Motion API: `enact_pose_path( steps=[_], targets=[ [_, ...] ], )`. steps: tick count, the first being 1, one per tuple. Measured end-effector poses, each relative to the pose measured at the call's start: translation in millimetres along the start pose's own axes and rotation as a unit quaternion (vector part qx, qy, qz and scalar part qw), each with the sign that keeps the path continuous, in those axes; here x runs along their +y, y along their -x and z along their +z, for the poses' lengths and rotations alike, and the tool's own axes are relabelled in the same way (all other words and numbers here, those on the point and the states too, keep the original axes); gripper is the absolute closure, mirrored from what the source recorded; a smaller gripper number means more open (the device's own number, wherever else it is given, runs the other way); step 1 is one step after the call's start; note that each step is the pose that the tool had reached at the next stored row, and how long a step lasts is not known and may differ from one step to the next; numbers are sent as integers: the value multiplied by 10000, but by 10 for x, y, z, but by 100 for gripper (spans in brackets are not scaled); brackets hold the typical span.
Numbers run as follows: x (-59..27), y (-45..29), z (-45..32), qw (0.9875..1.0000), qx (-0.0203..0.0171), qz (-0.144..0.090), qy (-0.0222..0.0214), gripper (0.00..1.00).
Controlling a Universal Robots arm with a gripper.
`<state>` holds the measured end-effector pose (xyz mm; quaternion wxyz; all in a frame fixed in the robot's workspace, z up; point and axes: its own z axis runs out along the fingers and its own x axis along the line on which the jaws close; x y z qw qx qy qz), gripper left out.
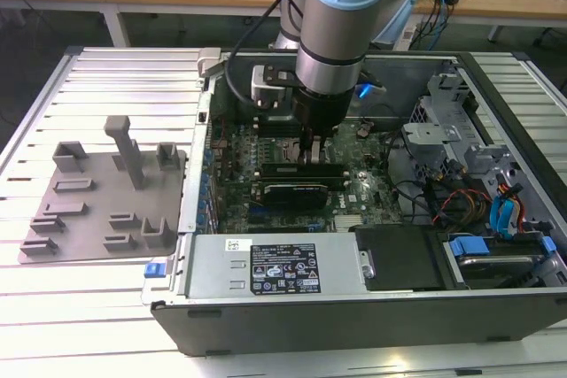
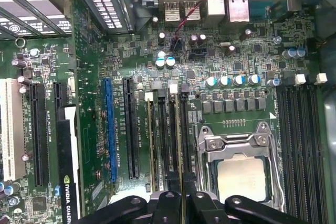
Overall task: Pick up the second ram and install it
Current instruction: 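Insert the second ram into the second slot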
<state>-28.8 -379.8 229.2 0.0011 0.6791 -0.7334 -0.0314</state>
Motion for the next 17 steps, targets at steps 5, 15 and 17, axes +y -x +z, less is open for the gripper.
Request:
enact_pose_path(
  steps=[5,15,17],
  targets=[
    [-2,10,15,10000,-4,-1,-1,89],
    [-22,10,14,10000,-4,-1,-1,89],
    [-23,-17,13,10000,-4,0,-2,89]
  ],
)
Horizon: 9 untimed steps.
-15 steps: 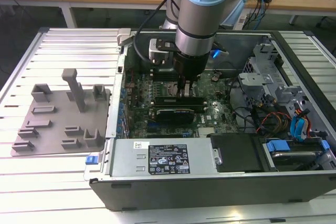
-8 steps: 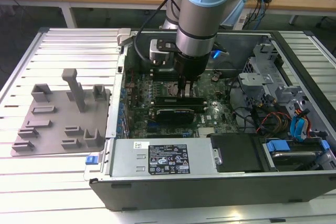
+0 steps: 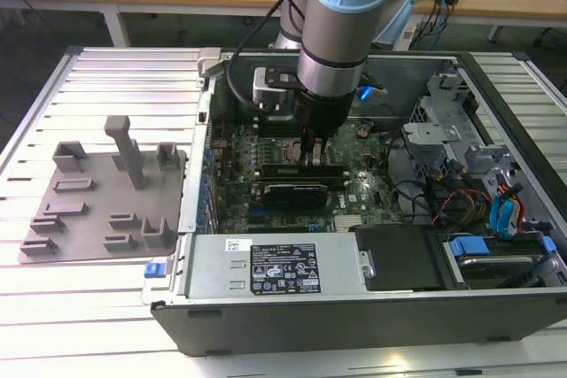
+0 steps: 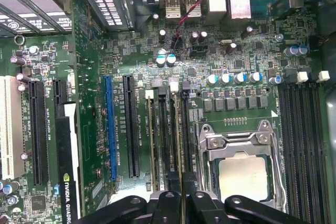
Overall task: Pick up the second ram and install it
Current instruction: 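Insert the second ram into the second slot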
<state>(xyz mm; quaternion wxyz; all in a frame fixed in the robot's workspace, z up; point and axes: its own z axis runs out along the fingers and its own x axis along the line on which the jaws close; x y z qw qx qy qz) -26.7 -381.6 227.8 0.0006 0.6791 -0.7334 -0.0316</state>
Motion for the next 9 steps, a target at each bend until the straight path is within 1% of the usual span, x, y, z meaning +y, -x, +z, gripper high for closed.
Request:
enact_pose_path(
  steps=[5,9],
  targets=[
    [-2,4,31,10000,-7,-1,0,89],
    [-1,8,37,10000,-10,-1,1,89]
  ],
)
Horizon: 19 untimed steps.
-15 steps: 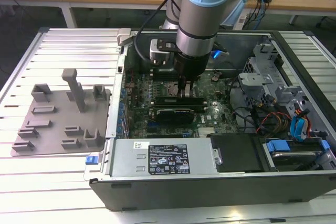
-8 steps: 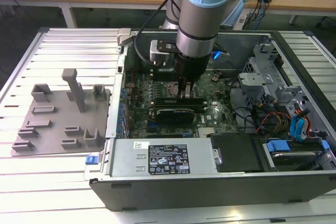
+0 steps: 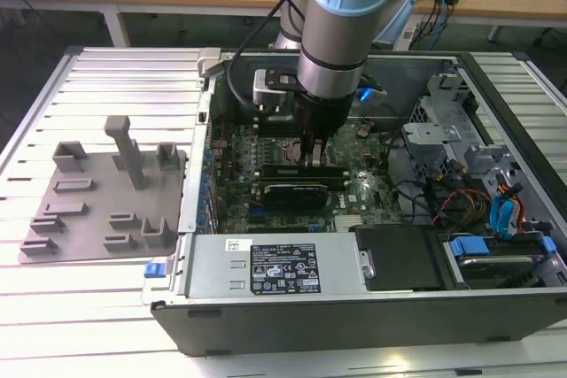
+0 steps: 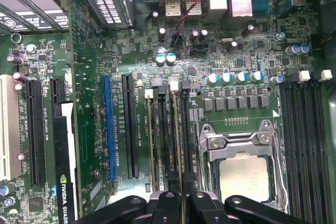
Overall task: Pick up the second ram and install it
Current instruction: 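Insert the second ram into the second slot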
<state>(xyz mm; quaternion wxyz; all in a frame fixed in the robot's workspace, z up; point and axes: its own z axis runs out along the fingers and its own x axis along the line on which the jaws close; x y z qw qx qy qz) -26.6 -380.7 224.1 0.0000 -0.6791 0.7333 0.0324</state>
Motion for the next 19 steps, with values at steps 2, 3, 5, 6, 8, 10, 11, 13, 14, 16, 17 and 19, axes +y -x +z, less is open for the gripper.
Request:
enact_pose_path(
  steps=[2,3,5,6,8,10,11,13,14,16,17,19],
  targets=[
    [0,2,-8,10000,-3,2,-1,89],
    [0,1,-11,10000,0,4,0,89],
    [1,0,5,10000,2,5,1,89],
    [0,0,20,10000,1,6,0,89],
    [-1,-1,30,10000,1,5,0,89],
    [-1,0,32,10000,0,5,0,89],
    [-3,1,35,10000,-3,4,-4,89],
    [3,4,-53,10000,0,5,0,82],
    [9,20,-165,10000,2,6,-1,82],
    [22,91,-337,10000,44,7,-5,90],
    [27,115,-427,10000,81,8,-7,92],
    [28,115,-429,10000,80,8,-7,92]
  ],
)
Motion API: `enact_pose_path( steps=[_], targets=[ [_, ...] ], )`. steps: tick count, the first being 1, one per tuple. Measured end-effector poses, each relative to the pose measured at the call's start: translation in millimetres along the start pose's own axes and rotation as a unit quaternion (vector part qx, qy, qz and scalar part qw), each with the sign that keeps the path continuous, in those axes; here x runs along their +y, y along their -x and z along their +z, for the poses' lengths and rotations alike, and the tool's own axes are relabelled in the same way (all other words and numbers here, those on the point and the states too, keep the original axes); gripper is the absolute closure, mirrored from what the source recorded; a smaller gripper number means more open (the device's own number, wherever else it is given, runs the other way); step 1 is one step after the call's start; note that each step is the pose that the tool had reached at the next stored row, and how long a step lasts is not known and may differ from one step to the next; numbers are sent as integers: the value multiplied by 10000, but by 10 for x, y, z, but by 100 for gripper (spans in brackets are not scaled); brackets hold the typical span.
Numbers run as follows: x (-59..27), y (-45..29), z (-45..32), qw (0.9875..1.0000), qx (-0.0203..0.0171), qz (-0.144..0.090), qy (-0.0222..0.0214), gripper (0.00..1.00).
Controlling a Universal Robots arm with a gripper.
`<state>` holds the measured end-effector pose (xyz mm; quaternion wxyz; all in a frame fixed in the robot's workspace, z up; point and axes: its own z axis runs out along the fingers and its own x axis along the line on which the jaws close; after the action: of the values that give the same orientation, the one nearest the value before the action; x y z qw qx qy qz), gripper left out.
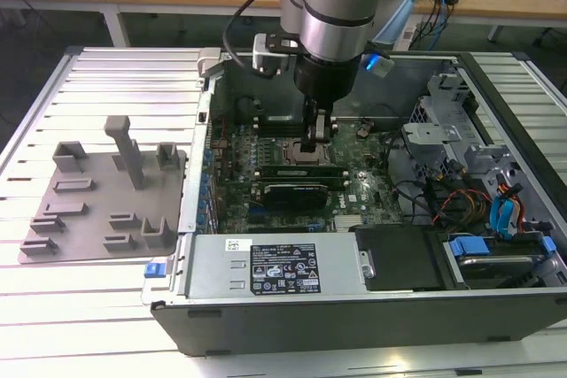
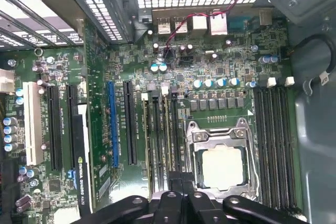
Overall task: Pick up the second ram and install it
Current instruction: 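Insert the second ram into the second slot, then press down the second ram until it locks into place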
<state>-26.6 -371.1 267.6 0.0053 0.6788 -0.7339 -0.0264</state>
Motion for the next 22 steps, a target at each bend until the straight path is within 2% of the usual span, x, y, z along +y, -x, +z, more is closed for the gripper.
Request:
enact_pose_path(
  steps=[8,11,12,15,16,20,22],
  targets=[
    [-12,-16,-7,10000,3,0,2,92],
    [-107,-86,9,10000,3,0,27,92],
    [-180,-105,40,10000,4,2,50,92],
    [-393,-92,137,10000,7,3,80,92],
    [-446,-49,190,10000,-2,-4,86,92],
    [-489,-27,235,10000,-10,-15,91,92],
    [-543,-18,293,9999,-9,-31,98,92]
  ],
)
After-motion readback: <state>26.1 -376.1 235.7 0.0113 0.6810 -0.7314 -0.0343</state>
